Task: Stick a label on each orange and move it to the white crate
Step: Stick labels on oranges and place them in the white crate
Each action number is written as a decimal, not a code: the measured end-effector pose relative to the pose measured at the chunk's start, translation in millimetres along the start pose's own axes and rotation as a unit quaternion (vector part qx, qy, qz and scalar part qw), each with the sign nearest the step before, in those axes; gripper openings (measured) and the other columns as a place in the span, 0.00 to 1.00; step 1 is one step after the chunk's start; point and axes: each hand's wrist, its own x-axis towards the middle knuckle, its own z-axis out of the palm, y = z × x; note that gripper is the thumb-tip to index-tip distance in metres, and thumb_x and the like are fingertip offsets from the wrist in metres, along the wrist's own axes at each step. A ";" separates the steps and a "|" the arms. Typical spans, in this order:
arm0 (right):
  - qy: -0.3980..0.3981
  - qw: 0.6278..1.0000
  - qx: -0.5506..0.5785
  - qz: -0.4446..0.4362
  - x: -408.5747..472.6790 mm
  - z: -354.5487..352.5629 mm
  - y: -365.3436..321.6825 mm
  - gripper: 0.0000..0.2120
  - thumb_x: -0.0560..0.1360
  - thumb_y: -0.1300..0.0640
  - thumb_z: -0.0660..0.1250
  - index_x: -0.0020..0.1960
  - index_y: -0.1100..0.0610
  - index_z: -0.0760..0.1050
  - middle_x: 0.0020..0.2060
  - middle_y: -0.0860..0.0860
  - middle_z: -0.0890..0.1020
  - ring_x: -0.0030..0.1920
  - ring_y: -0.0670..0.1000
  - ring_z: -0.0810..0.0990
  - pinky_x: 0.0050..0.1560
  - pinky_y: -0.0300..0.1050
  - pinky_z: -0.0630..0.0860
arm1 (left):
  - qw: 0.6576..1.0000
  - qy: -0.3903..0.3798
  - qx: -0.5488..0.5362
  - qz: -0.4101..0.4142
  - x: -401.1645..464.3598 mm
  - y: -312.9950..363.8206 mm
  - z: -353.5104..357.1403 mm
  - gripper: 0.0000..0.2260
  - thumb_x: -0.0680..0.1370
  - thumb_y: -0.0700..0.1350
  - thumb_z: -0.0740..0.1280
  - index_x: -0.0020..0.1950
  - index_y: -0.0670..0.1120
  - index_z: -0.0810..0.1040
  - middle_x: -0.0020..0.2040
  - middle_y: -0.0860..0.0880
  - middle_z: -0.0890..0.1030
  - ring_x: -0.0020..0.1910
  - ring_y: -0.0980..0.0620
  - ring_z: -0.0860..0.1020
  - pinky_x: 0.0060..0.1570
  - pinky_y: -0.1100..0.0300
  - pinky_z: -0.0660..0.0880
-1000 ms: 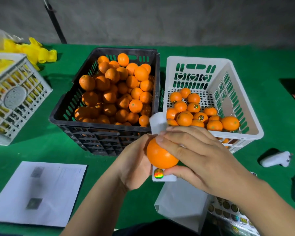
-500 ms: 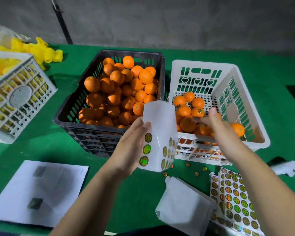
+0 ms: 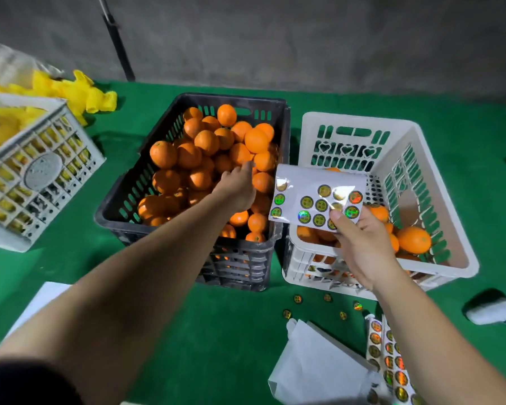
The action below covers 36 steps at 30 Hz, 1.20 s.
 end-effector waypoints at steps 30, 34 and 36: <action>0.011 0.996 -0.094 0.001 -4.8 3.5 0.9 0.14 0.83 0.58 0.67 0.65 0.48 0.81 0.63 0.50 0.85 0.64 0.52 0.84 0.70 0.60 0.75 | 0.968 0.009 -0.211 -0.135 -13.4 2.2 -8.8 0.30 0.72 0.69 0.67 0.65 0.51 0.80 0.69 0.44 0.73 0.67 0.40 0.73 0.57 0.50 0.75; 0.014 1.000 -0.007 0.016 -13.1 6.2 -7.7 0.20 0.81 0.59 0.66 0.72 0.56 0.76 0.66 0.54 0.83 0.67 0.57 0.82 0.69 0.64 0.73 | 0.794 0.021 -0.607 -0.008 -107.9 7.3 -22.3 0.16 0.70 0.67 0.71 0.52 0.61 0.84 0.57 0.61 0.85 0.61 0.60 0.81 0.55 0.61 0.72; 0.021 0.999 0.032 0.031 -24.6 6.8 -12.4 0.20 0.80 0.59 0.66 0.72 0.57 0.76 0.66 0.57 0.83 0.67 0.62 0.81 0.68 0.69 0.74 | 0.723 0.013 -0.688 0.053 -142.8 6.4 -14.9 0.20 0.74 0.58 0.75 0.63 0.52 0.83 0.64 0.50 0.84 0.69 0.51 0.79 0.60 0.61 0.76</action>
